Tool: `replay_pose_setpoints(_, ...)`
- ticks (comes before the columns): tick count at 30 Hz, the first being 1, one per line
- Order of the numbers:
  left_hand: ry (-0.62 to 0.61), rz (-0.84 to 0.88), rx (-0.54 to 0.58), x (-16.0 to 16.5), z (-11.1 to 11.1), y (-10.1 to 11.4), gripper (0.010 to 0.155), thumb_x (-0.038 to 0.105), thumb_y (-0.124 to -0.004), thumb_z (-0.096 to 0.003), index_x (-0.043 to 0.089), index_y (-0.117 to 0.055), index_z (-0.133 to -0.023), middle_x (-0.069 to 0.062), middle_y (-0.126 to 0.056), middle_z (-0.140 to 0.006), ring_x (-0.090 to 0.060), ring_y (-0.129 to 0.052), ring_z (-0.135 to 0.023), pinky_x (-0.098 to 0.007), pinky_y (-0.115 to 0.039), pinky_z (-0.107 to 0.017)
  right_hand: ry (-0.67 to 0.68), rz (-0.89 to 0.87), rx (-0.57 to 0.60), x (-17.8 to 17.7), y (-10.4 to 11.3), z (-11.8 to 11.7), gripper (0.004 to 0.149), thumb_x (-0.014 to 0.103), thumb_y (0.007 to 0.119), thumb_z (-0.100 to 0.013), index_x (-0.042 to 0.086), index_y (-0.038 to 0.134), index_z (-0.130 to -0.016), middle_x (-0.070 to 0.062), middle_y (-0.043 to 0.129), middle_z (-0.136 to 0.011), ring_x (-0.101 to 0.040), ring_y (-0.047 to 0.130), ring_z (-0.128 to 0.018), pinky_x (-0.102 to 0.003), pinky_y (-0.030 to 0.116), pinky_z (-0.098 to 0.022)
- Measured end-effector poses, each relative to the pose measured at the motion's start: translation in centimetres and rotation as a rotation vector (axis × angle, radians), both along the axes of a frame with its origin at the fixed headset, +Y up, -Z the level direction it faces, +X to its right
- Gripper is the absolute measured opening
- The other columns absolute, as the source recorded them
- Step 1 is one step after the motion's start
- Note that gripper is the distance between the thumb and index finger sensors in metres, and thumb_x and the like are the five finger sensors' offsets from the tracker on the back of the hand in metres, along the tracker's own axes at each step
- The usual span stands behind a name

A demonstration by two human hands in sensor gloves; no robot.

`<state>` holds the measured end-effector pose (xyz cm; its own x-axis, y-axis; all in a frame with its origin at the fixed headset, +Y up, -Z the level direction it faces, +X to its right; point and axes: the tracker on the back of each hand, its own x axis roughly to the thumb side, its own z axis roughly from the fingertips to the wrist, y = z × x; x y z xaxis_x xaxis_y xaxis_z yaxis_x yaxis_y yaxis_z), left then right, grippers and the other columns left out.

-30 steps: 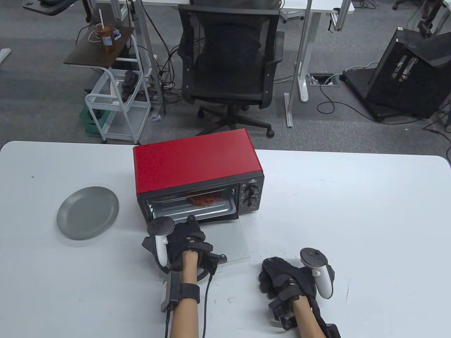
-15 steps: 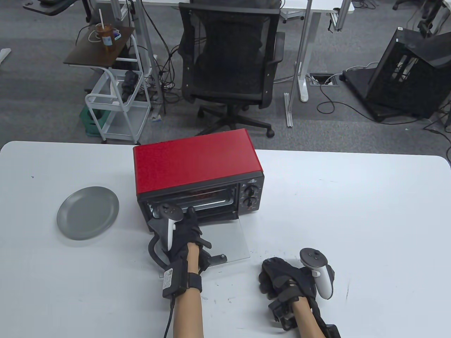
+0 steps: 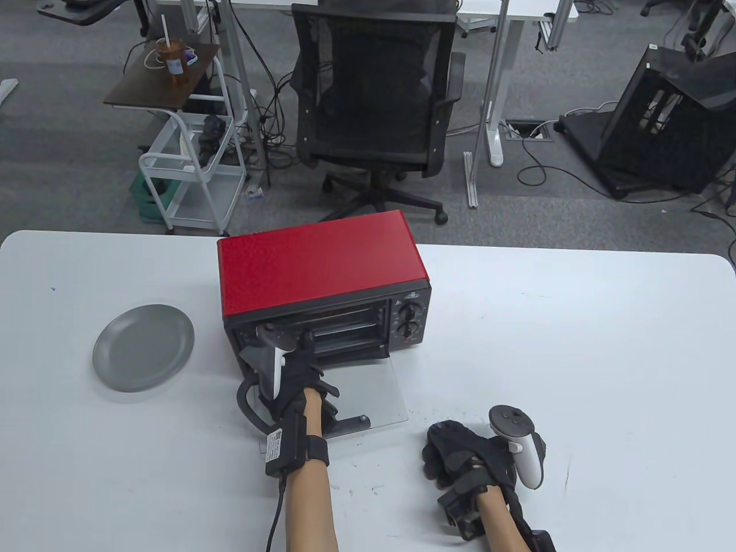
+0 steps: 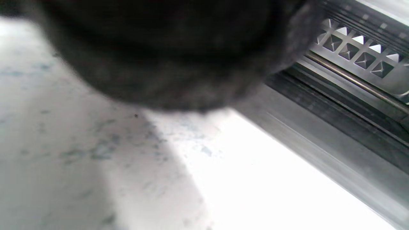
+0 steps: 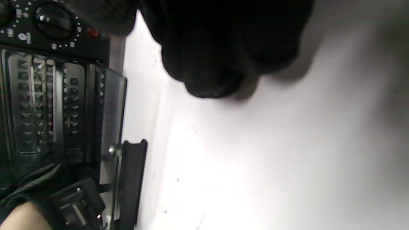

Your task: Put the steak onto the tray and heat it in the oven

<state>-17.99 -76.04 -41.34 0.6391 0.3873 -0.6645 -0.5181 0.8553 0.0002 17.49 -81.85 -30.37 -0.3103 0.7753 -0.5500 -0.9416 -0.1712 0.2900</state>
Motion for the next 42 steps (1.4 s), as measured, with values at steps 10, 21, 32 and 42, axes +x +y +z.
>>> replay_pose_setpoints(10,0.024,0.043,0.015,-0.6,-0.2,-0.3,0.053,0.079,-0.039,-0.0455,0.046,-0.050,-0.086,0.037,-0.087,-0.038,-0.002,-0.103,-0.005,-0.025,-0.089,-0.007,-0.002,0.007,0.004,0.0,-0.1,0.0,0.056,0.048,0.064,-0.052,0.011,0.058,-0.093,-0.003,0.080,-0.076,-0.014,0.095,-0.051,-0.025,0.087,-0.032)
replay_pose_setpoints(21,-0.020,0.082,0.007,-0.9,0.0,-0.5,0.055,0.074,-0.041,-0.0443,0.046,-0.037,-0.092,0.041,-0.084,-0.037,0.001,-0.101,-0.007,-0.024,-0.087,-0.007,-0.006,0.003,-0.006,0.0,-0.2,0.0,0.055,0.048,0.064,-0.052,0.012,0.058,-0.093,-0.002,0.081,-0.075,-0.014,0.095,-0.050,-0.024,0.087,-0.031)
replay_pose_setpoints(32,-0.145,-0.188,0.403,-4.7,8.8,2.0,0.065,0.067,-0.061,-0.0371,0.022,-0.085,-0.077,0.002,-0.105,-0.060,-0.024,-0.107,-0.049,-0.047,-0.083,-0.042,-0.010,0.002,-0.013,0.1,-0.3,-0.2,0.055,0.048,0.064,-0.052,0.012,0.060,-0.093,-0.002,0.082,-0.074,-0.014,0.096,-0.049,-0.024,0.087,-0.030)
replay_pose_setpoints(42,-0.251,0.019,0.123,-6.0,12.3,-2.7,0.077,0.073,-0.054,-0.0373,0.017,-0.079,-0.084,-0.003,-0.062,-0.104,-0.032,-0.052,-0.100,-0.059,-0.042,-0.072,-0.013,0.024,0.006,0.1,-0.3,-0.1,0.054,0.048,0.064,-0.052,0.012,0.060,-0.093,-0.002,0.082,-0.074,-0.013,0.096,-0.048,-0.024,0.087,-0.030)
